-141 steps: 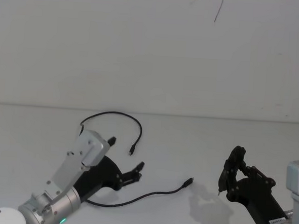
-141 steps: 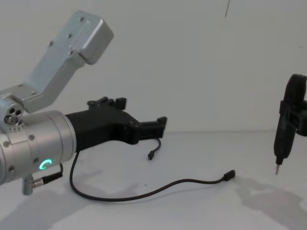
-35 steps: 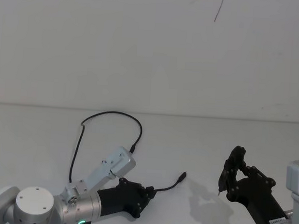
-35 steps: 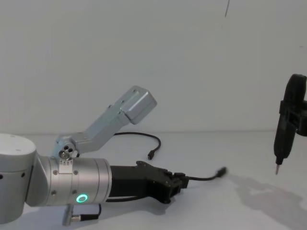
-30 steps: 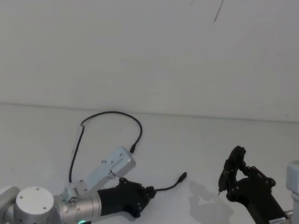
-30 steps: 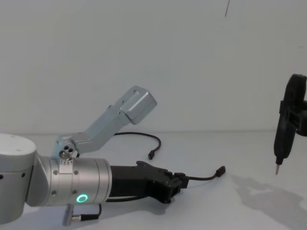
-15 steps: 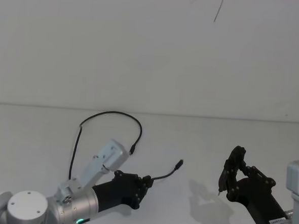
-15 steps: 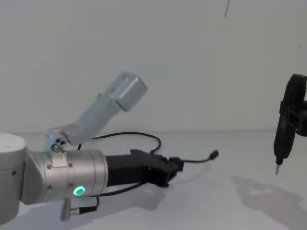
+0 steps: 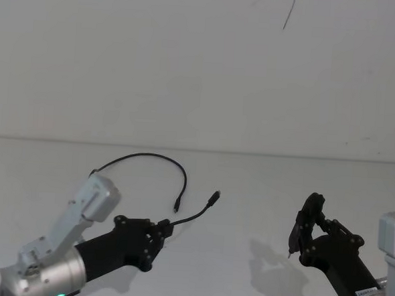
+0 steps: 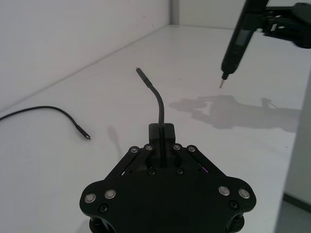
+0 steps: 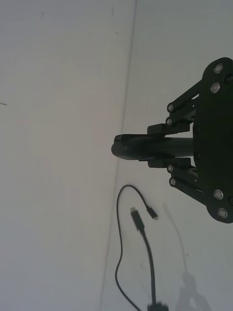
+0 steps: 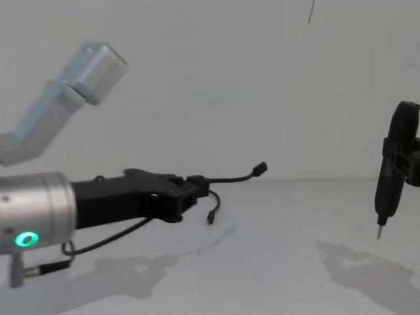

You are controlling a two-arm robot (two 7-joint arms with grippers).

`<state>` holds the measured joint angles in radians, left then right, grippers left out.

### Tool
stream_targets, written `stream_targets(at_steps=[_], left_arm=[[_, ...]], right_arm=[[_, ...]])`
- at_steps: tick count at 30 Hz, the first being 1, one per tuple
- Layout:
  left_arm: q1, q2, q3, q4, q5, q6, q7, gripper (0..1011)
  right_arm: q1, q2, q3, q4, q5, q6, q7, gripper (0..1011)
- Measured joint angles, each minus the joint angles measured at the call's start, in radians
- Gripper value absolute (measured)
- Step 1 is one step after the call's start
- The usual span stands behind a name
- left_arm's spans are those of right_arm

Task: Pick up the data cable with the one hand.

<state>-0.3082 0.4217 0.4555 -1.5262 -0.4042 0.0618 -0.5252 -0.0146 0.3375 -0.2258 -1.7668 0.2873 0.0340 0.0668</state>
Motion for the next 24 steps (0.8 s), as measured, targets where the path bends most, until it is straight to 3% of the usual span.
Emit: stream_targets(at_steps=[11,18,24], left_arm=[[0.074,0.105,-0.041,-0.129,-0.039,0.004,-0.038,50],[0.081,0.133,-0.036,-0.153,-0.043,0.005,-0.061,50],[0.072,0.134,-0.015,-0.152,-0.041,0.008,-0.069,50]], right_arm=[[0.0,0.0,0.0,0.0,0.0,0.0,0.0,269],[0.0,0.0,0.0,0.0,0.0,0.0,0.0,269],[0.0,0.0,0.0,0.0,0.0,0.0,0.0,269]])
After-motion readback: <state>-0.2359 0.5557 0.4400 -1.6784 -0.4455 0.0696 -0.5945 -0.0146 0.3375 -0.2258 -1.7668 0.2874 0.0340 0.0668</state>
